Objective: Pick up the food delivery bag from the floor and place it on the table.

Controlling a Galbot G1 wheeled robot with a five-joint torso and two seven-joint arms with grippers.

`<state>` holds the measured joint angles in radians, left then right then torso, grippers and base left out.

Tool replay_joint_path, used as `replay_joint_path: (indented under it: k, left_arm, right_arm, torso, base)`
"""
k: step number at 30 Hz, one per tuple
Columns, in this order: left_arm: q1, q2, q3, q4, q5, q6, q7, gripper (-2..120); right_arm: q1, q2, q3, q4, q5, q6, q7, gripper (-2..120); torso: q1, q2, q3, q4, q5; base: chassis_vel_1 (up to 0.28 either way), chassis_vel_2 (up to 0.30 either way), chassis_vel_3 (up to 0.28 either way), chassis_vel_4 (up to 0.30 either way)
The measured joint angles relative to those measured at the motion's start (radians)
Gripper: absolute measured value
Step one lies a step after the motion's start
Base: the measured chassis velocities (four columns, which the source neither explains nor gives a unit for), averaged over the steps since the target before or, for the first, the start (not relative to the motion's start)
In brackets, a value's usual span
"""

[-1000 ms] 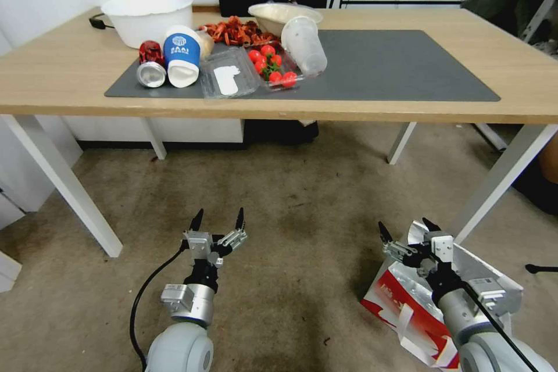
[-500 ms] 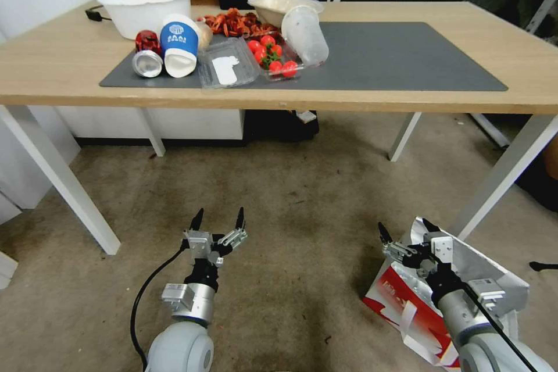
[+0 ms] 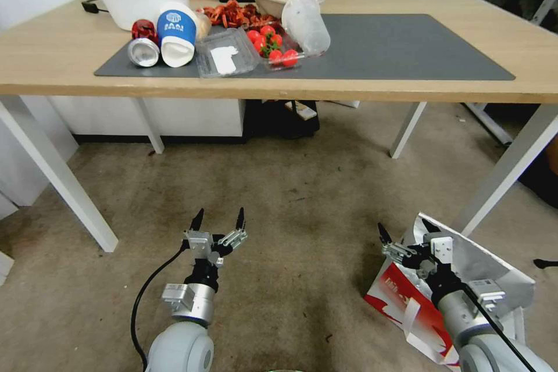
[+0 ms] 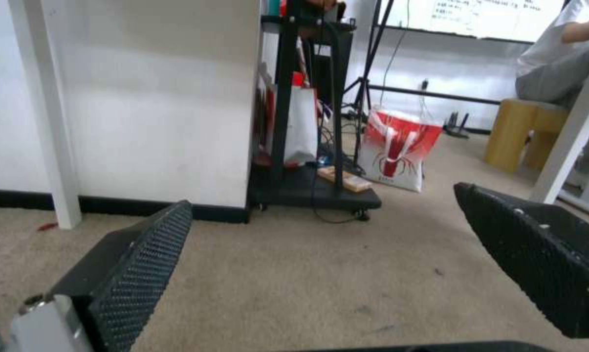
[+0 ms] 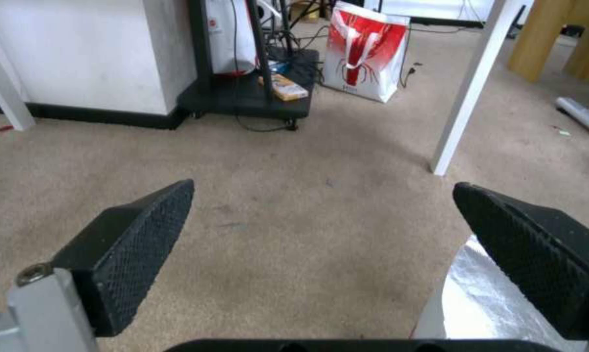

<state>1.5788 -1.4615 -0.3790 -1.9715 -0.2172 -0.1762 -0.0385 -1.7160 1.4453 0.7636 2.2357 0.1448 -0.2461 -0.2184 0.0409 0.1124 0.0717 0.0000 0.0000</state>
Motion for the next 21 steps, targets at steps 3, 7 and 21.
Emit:
replay_joint_path:
  k: [3,7,21]
  left_arm:
    - [-0.001,-0.001,0.0,0.003,0.001,-0.001,0.0,100]
    - [-0.001,-0.004,0.002,0.003,0.003,-0.003,0.0,100]
    - [-0.004,-0.002,0.002,0.005,0.003,-0.008,0.0,100]
  right_arm:
    - [-0.001,0.0,0.001,0.0,0.0,0.0,0.0,100]
    - [-0.001,0.0,0.002,0.0,0.0,0.0,0.0,100]
    - [0.0,0.0,-0.001,0.002,-0.003,0.0,0.001,100]
  torso:
    - [-0.001,-0.011,-0.01,0.0,0.0]
    - [-0.002,-0.021,-0.019,0.0,0.0]
    - [-0.007,-0.086,-0.072,0.0,0.0]
  base:
    - [0.0,0.0,0.0,0.0]
    - [0.0,0.0,0.0,0.0]
    - [0.0,0.0,0.0,0.0]
